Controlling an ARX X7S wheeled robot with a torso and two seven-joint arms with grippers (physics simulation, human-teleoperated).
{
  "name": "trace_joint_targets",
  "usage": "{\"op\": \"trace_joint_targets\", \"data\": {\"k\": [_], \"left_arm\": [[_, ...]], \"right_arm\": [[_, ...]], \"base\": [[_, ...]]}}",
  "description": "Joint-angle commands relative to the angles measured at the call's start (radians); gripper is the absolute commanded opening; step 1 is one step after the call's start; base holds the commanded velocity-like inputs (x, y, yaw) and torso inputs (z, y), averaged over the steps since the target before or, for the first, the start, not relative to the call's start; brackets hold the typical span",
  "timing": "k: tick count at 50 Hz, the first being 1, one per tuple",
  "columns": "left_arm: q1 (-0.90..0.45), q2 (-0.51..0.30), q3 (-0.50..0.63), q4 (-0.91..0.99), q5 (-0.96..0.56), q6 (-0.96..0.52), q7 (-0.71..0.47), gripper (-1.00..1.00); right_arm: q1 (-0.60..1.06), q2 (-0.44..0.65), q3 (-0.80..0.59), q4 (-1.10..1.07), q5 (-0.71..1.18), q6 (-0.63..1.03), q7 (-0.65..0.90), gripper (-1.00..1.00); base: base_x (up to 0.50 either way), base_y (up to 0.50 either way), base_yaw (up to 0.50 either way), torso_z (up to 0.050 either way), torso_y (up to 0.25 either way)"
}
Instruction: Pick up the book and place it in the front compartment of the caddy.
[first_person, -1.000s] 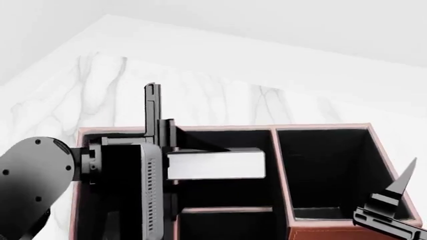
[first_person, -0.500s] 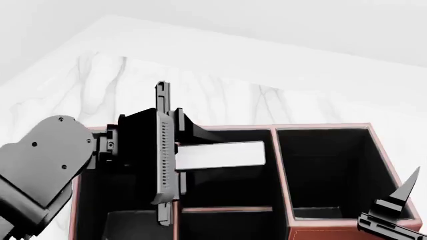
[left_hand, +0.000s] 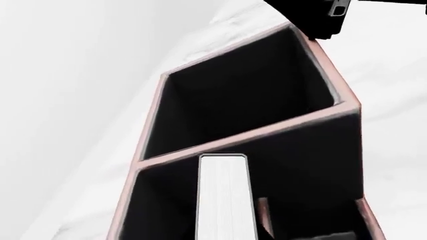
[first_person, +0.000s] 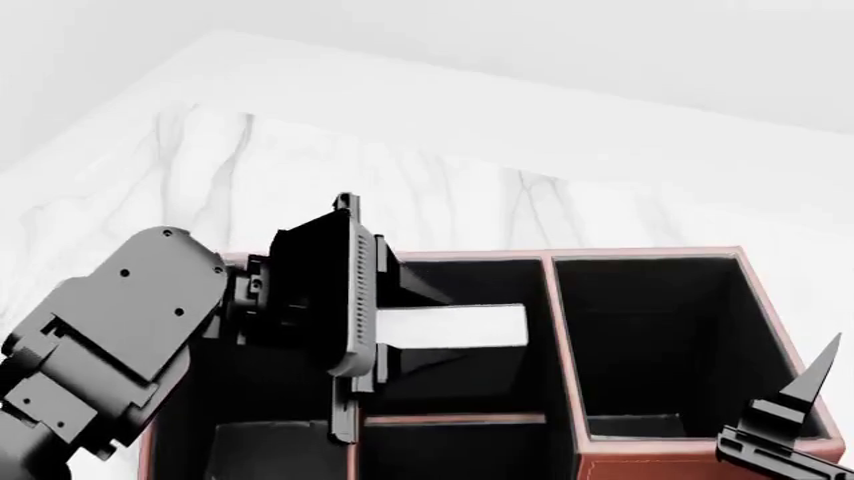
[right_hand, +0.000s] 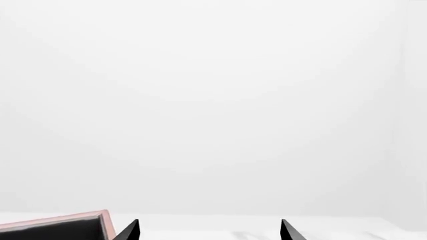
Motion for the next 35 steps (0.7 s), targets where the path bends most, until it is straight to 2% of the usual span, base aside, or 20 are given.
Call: {"op": "trace_joint_targets", "data": {"k": [1,3,4,9,16,19,20,25,26,29,32,35], "left_arm": [[-0.052,0.063,0.135,-0.128,-0.222,0.084,0.007,-1.00],[-0.060,0.063,0.202,-0.139,-0.285,0.095,-0.021,-1.00],[-0.059,0.063,0.238,-0.148,-0.308,0.112,-0.032,1.00],[-0.065,0.063,0.358,-0.180,-0.372,0.163,-0.078,1.00],[-0.065,0.055,0.393,-0.195,-0.393,0.187,-0.128,1.00],[-0.057,-0.078,0.416,0.077,-0.377,0.102,-0.283,1.00],[-0.057,-0.124,0.418,0.166,-0.362,0.077,-0.369,1.00],[-0.039,-0.287,0.423,0.482,-0.327,-0.004,-0.598,1.00],[-0.029,-0.335,0.418,0.579,-0.320,-0.042,-0.691,1.00],[-0.016,-0.419,0.406,0.748,-0.348,-0.098,-0.780,1.00],[0.005,-0.514,0.393,0.933,-0.347,-0.145,-0.917,1.00],[0.047,-0.595,0.349,1.095,-0.379,-0.186,-1.104,1.00]], "right_arm": [[0.003,-0.015,0.028,0.045,-0.012,-0.007,-0.029,1.00],[0.003,-0.014,0.028,0.045,-0.012,-0.005,-0.028,1.00],[0.003,-0.013,0.030,0.045,-0.010,-0.004,-0.027,1.00],[0.000,-0.013,0.029,0.046,-0.010,-0.004,-0.027,1.00],[-0.009,-0.008,0.032,0.009,-0.001,0.007,-0.027,1.00],[-0.016,-0.009,0.030,-0.001,-0.003,0.010,-0.025,1.00],[-0.017,-0.006,0.031,-0.018,0.000,0.017,-0.024,1.00],[-0.019,-0.002,0.034,-0.057,0.006,0.035,-0.019,1.00],[-0.021,-0.003,0.033,-0.065,0.008,0.035,-0.019,1.00],[-0.025,-0.002,0.034,-0.073,0.008,0.032,-0.019,1.00],[-0.025,0.001,0.031,-0.085,-0.005,0.033,-0.011,1.00],[-0.030,0.003,0.027,-0.105,-0.019,0.034,-0.003,1.00]], "base": [[0.00,0.00,0.00,0.000,0.000],[0.00,0.00,0.00,0.000,0.000],[0.00,0.00,0.00,0.000,0.000],[0.00,0.00,0.00,0.000,0.000],[0.00,0.00,0.00,0.000,0.000],[0.00,0.00,0.00,0.000,0.000],[0.00,0.00,0.00,0.000,0.000],[0.00,0.00,0.00,0.000,0.000],[0.00,0.00,0.00,0.000,0.000],[0.00,0.00,0.00,0.000,0.000],[0.00,0.00,0.00,0.000,0.000],[0.00,0.00,0.00,0.000,0.000]]}}
